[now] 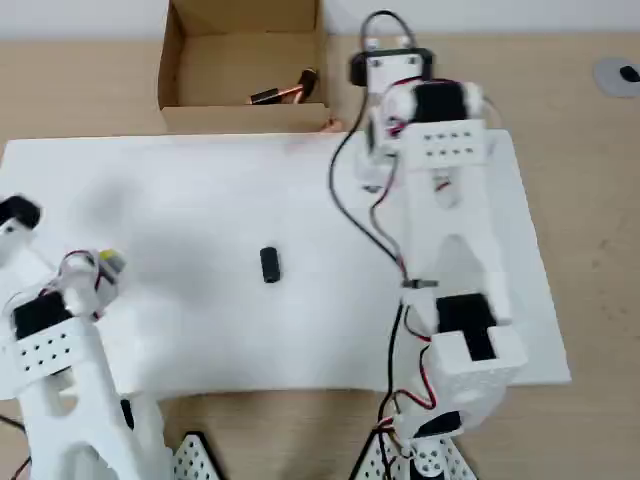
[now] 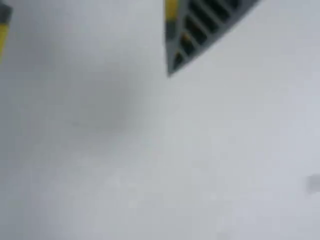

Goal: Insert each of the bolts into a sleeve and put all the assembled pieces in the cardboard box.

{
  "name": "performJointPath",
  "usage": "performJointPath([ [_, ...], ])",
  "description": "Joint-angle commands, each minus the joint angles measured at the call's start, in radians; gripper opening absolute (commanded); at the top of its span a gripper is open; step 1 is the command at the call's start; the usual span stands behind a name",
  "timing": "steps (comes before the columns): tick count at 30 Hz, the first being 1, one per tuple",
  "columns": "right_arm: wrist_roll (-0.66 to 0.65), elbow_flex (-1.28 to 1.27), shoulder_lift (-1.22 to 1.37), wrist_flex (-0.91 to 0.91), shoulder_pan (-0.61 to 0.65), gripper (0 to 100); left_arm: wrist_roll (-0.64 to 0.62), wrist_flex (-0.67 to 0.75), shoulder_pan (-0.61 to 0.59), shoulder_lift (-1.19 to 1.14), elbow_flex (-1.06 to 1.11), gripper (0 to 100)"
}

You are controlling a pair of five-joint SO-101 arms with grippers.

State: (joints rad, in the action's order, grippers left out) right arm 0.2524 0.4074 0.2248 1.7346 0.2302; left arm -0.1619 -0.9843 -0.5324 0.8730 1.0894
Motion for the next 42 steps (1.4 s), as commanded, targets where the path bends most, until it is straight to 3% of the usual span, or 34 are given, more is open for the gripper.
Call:
performJointPath([
  [1,0.064,0.008,-0.01,-0.038,0.122,28.5,0.021,0.008,-0.083,0.054,0.017,23],
  [7,0.192,0.008,0.082,-0.092,0.283,28.5,0.135,0.006,-0.143,0.193,0.127,23],
  [13,0.43,0.01,0.216,-0.132,0.352,28.5,0.147,0.006,-0.175,0.375,0.244,23],
  [23,0.404,0.197,0.24,-0.055,0.348,28.5,0.155,-0.011,-0.144,0.611,0.414,23],
  [32,0.322,0.209,0.271,-0.021,0.208,28.5,0.16,-0.015,-0.084,0.742,0.494,23],
  [42,0.232,0.216,0.268,0.054,-0.09,28.5,0.16,-0.049,-0.084,0.76,0.493,23],
])
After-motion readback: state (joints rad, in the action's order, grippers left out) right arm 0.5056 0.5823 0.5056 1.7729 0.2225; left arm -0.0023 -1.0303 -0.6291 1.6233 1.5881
